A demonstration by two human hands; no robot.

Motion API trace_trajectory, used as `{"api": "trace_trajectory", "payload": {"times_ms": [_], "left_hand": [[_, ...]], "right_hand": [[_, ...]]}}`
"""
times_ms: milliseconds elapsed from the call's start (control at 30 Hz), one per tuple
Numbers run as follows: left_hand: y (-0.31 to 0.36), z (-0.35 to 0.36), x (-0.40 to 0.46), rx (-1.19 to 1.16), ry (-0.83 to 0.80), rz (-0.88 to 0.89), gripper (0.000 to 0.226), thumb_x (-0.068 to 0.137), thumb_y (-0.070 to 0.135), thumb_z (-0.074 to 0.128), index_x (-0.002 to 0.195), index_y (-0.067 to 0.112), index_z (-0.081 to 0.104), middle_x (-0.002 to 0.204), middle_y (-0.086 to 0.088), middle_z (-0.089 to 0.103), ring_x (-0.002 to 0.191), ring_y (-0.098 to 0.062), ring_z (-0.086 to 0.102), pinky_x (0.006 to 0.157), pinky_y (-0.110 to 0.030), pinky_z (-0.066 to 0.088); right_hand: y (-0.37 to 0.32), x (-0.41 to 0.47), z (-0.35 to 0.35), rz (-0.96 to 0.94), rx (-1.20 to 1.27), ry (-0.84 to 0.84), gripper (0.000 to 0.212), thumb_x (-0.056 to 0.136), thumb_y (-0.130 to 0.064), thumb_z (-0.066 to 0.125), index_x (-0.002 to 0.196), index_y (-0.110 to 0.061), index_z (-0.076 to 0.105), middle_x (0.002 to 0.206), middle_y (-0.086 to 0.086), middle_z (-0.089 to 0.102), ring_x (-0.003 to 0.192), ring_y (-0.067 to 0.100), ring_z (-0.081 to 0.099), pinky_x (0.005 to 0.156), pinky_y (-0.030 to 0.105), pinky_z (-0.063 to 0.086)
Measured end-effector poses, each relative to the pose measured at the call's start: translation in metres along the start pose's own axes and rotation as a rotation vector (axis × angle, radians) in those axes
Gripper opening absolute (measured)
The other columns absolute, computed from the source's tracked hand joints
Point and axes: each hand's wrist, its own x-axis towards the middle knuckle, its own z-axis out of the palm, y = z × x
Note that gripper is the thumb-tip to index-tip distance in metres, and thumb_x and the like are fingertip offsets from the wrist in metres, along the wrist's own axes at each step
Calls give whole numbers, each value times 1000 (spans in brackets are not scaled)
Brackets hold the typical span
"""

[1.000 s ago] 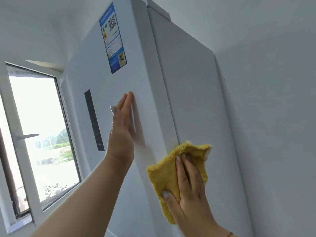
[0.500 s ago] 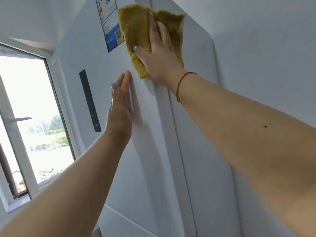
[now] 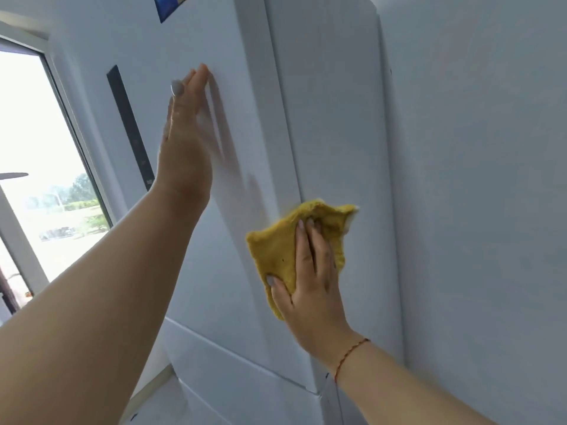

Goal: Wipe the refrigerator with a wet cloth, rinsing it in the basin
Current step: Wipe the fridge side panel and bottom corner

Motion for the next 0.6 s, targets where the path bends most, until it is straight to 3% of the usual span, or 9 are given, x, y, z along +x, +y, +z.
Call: {"api": "trace_trajectory", "payload": {"times_ms": [67,167,267,367,433,533,600], "left_hand": [[2,2,-16,48,23,30,44,104,39,23,140,31,47,138,28,41,137,3,32,117,-26,21],[-4,7,-50,144,91,71,41,97,40,29,127,27,54,130,14,53,124,-2,47,109,-30,37],[-15,10,-91,32,104,-53,26,91,30,39,106,21,59,103,7,61,97,-11,60,84,-29,51],[-28,11,-132,-17,48,-192,21,88,25,43,95,17,62,86,3,60,76,-16,61,65,-27,52],[-38,10,-156,-3,25,-290,21,87,24,45,92,15,63,81,1,59,67,-17,59,58,-25,50],[-48,7,-180,43,15,-375,18,95,13,48,90,12,64,77,-3,59,63,-18,57,56,-26,48],[-50,4,-190,54,31,-414,23,98,7,44,89,11,64,76,-4,58,61,-17,56,54,-25,47]], "right_hand": [[8,-32,5,17,-45,-8,73,97,-52,33,152,-21,-3,153,8,15,143,23,18,112,47,27],[18,-73,10,58,-57,-42,73,98,-53,28,153,-19,-6,156,5,8,142,24,19,110,48,30],[27,-113,15,108,-38,-85,73,99,-53,27,152,-19,-7,159,-3,-8,143,23,16,111,45,31],[35,-149,19,221,-41,-138,76,97,-56,28,153,-16,-6,158,-2,-8,139,27,23,102,53,40],[39,-172,22,299,-39,-169,77,97,-58,28,153,-16,-5,158,-2,-8,138,28,26,98,52,45],[42,-197,25,356,-46,-191,78,95,-62,24,152,-19,-7,158,-5,-11,134,35,38,93,47,50],[41,-203,27,387,-41,-195,79,92,-67,21,150,-27,-15,156,-11,-18,135,37,38,100,42,45]]}}
